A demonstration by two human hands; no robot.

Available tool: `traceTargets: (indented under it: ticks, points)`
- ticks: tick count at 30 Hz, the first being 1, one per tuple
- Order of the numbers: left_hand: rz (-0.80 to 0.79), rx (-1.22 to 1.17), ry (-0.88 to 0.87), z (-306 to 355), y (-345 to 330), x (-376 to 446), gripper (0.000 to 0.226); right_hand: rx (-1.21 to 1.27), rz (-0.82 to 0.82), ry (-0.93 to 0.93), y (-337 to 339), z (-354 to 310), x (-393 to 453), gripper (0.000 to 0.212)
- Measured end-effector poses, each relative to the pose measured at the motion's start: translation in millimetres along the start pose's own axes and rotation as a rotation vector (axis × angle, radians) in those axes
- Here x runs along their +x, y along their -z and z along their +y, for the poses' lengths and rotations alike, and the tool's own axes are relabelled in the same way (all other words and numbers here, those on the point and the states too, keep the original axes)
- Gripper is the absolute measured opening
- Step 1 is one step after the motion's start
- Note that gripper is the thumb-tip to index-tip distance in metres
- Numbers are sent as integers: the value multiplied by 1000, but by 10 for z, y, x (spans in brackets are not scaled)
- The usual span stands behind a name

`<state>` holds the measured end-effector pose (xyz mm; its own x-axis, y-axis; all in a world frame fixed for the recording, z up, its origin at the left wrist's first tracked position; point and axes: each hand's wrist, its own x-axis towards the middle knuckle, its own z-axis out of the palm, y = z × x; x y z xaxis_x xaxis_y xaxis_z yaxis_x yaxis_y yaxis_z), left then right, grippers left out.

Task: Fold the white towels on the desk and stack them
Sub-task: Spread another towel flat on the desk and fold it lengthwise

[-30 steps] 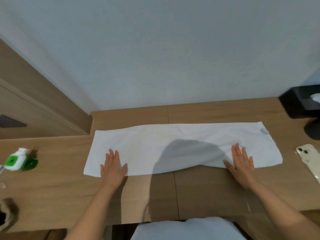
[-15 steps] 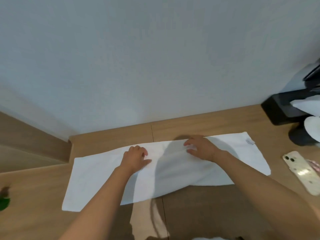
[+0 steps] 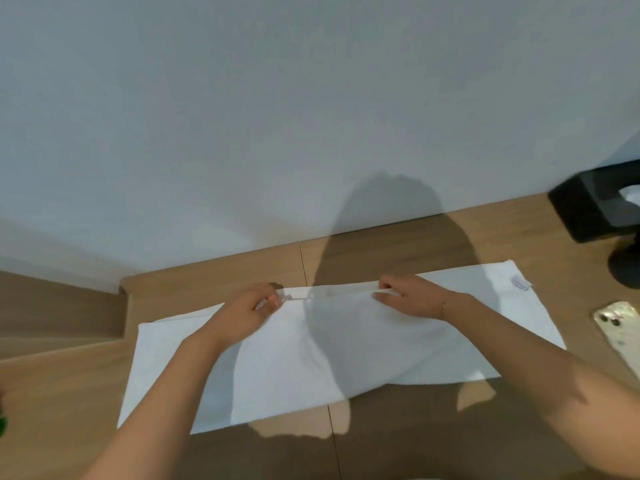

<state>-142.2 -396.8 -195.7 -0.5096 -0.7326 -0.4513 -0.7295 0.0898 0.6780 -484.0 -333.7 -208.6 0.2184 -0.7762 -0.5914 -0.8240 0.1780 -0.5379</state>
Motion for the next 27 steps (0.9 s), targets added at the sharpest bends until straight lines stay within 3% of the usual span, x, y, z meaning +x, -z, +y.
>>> traceTargets:
  ticks: [9, 16, 19, 21, 24, 27]
  points:
    - [120, 326, 124, -65, -136, 381, 31, -163, 18, -43, 21, -166, 218, 18]
    - [345, 459, 179, -26, -327, 298, 22, -430, 374, -145, -277, -197, 239, 32]
    - [575, 397, 81, 41, -475, 117, 14, -304, 673, -28, -426, -188, 94, 13]
    - [670, 272, -58, 128, -641, -52, 18, -120, 847, -14, -597, -233, -79, 18]
    - [607, 98, -78, 225, -1011, -318, 41, 58, 928, -111, -944, -234, -411, 39]
    - [514, 178, 49, 151, -1270, -442, 69, 97, 905, -222, -1266, -89, -720, 58]
